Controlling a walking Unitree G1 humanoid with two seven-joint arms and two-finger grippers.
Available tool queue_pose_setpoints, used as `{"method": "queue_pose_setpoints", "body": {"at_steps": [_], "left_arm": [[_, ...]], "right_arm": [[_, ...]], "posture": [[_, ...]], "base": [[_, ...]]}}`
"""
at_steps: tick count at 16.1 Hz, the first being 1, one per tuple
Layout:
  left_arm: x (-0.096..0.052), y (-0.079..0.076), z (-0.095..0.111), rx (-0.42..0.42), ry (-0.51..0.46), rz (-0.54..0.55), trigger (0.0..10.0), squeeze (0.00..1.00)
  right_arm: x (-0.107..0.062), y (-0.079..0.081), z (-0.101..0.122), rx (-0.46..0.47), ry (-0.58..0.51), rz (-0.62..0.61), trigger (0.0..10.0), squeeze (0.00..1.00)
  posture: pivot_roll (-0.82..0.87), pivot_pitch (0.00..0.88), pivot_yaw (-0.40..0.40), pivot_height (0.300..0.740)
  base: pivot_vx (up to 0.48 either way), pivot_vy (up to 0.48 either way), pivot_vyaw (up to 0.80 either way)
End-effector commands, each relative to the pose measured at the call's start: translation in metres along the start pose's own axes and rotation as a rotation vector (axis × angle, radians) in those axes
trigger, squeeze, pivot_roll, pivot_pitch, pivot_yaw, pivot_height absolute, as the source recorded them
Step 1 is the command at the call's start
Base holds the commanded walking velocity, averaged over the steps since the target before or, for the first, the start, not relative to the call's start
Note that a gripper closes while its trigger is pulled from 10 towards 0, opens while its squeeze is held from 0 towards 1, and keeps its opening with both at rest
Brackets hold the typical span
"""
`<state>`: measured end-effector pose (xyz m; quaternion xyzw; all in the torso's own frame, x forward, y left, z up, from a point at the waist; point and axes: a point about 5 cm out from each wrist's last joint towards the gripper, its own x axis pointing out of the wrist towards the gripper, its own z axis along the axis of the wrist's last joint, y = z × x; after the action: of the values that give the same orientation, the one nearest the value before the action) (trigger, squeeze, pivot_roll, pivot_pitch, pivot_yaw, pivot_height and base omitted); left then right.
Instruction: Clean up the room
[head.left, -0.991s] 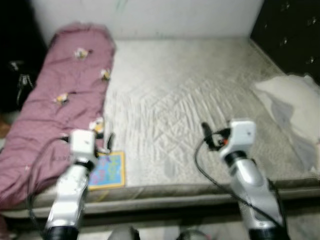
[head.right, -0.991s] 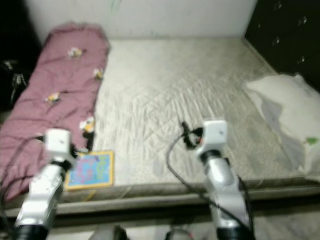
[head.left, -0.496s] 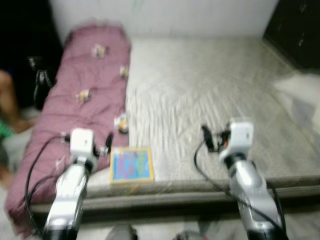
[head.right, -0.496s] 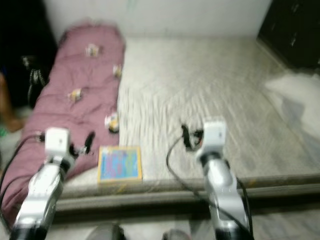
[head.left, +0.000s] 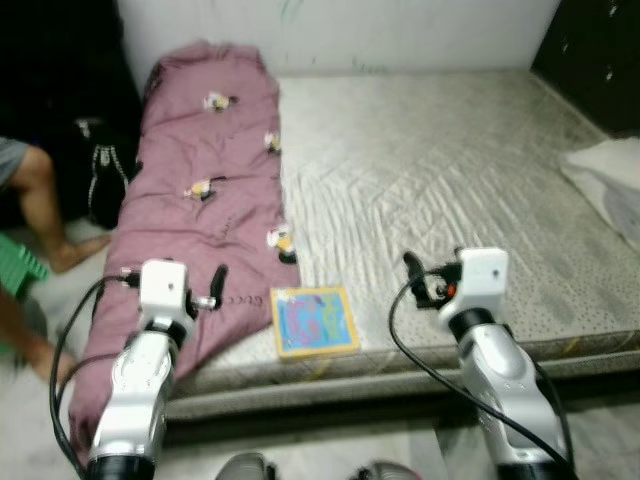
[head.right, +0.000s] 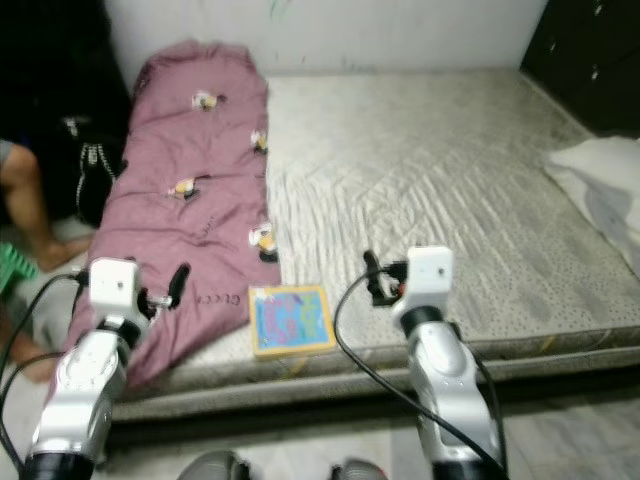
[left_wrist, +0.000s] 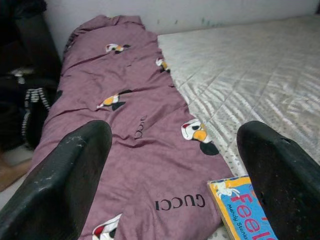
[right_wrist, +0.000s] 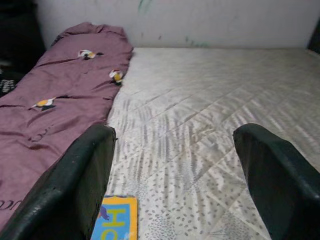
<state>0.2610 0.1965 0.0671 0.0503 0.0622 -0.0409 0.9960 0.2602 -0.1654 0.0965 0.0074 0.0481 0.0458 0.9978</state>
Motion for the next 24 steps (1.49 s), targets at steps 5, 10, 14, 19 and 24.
{"method": "queue_pose_setpoints", "body": {"at_steps": [5,10,14,19,24], "left_arm": [[-0.0031,0.0044,0.0061,-0.024,-0.031,-0.026,10.0,0.0],[-0.0037,0.0048,0.0068,-0.024,-0.035,-0.034,10.0,0.0],[-0.0036,0.0038,0.0066,-0.02,-0.033,-0.035,10.0,0.0],[-0.0036,0.0043,0.0058,-0.014,-0.025,-0.019,10.0,0.0],[-0.0041,0.0049,0.0055,-0.009,-0.024,-0.016,10.0,0.0]], "right_arm": [[0.0014,0.0037,0.0058,0.004,-0.017,0.007,10.0,0.0],[0.0009,0.0036,0.0059,0.001,-0.015,0.006,10.0,0.0],[0.0007,0.0036,0.006,0.005,-0.016,0.004,10.0,0.0],[0.0,0.003,0.0056,0.002,-0.014,0.001,10.0,0.0],[-0.0003,0.0027,0.0052,0.003,-0.012,0.002,10.0,0.0]], "posture": [[-0.01,0.0,-0.015,0.74],[-0.01,0.0,-0.014,0.74],[-0.01,0.0,-0.013,0.74],[-0.01,0.0,-0.013,0.74],[-0.01,0.0,-0.015,0.74]], "base": [[0.0,0.0,-0.41],[0.048,0.0,0.0],[0.187,0.0,-0.4],[0.0,0.0,0.0],[0.0,0.0,-0.41]]}}
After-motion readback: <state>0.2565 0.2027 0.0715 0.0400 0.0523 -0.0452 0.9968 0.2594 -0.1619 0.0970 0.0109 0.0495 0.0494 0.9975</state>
